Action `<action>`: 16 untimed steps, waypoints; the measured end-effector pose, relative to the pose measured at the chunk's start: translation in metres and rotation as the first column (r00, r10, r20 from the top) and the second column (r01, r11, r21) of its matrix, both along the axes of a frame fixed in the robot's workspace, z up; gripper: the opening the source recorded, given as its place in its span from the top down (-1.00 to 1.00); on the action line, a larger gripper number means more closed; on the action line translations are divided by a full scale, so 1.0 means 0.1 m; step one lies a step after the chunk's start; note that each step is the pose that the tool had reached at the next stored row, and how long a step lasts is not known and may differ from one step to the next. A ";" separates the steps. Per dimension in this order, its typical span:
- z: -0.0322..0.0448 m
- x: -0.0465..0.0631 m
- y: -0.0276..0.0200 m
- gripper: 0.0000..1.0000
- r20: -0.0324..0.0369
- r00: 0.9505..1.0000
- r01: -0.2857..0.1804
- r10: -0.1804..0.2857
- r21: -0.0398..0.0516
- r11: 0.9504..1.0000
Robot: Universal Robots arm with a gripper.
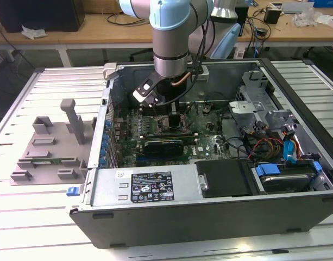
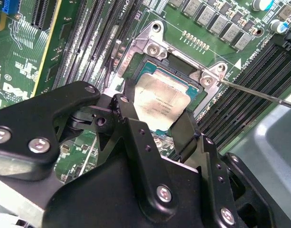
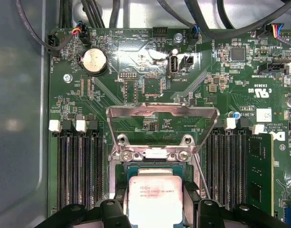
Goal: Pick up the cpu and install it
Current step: 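Place the cpu into insertion slot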
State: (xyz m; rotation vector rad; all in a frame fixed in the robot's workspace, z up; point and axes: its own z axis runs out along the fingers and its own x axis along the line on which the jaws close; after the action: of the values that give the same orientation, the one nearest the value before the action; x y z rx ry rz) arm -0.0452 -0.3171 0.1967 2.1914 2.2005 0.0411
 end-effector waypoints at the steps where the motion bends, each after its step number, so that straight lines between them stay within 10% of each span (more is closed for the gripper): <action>1: -0.001 0.00 0.000 -0.08 0.000 1.000 0.000 0.000 0.000 1.000; 16: 0.062 0.00 0.001 -0.23 0.000 1.000 0.000 0.000 0.000 1.000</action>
State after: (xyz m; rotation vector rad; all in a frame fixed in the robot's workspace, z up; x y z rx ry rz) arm -0.0451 -0.3170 0.2029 2.1914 2.2005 0.0420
